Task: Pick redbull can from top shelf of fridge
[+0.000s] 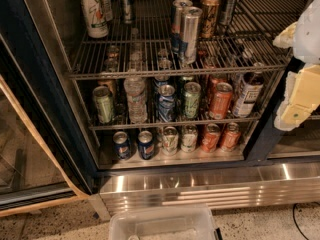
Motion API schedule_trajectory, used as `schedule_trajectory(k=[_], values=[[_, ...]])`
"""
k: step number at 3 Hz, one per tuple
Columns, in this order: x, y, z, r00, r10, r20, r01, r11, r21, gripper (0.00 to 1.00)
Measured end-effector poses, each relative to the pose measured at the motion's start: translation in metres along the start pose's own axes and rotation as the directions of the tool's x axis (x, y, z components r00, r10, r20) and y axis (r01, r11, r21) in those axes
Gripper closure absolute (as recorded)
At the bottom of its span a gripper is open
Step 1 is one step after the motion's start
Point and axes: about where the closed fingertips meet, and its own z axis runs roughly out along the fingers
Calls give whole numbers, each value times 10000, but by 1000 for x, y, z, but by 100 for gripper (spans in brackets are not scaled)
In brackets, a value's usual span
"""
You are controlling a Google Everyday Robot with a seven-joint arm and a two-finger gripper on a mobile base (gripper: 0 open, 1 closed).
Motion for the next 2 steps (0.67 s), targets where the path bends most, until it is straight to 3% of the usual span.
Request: schedule_trajectory(k=[1, 2], values=[[0, 0, 0, 10000, 1, 2, -1, 10000, 0, 0], [-15, -10, 7, 9921, 398, 1186, -409, 9991, 74, 0]])
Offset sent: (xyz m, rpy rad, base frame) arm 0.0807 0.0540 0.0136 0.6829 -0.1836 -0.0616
